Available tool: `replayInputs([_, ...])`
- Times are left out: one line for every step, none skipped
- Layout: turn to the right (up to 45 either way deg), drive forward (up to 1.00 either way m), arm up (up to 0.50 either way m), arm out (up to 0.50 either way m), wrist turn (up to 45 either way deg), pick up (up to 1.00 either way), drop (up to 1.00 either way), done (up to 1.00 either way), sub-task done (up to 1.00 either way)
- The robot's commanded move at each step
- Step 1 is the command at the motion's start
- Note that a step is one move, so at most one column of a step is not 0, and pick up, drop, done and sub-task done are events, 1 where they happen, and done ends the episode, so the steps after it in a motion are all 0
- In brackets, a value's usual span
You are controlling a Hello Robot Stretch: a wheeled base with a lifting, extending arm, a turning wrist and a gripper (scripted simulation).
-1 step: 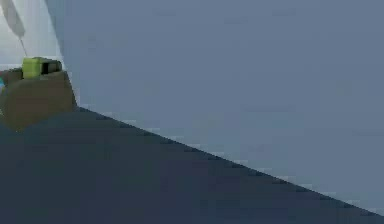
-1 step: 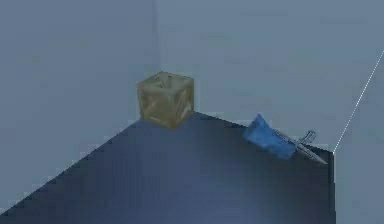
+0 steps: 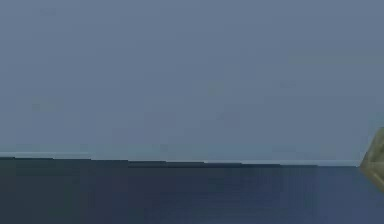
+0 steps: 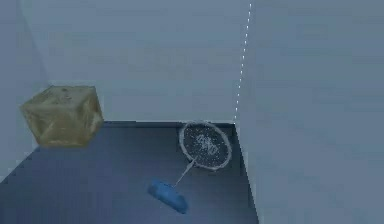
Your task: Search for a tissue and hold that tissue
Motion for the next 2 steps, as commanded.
replayInputs([0.0,0.15,0.00,0.00,0.0,0.00,0.00,0.00,0.00])
replayInputs([-45.0,0.00,0.00,0.00,0.0,0.00,0.00,0.00,0.00])
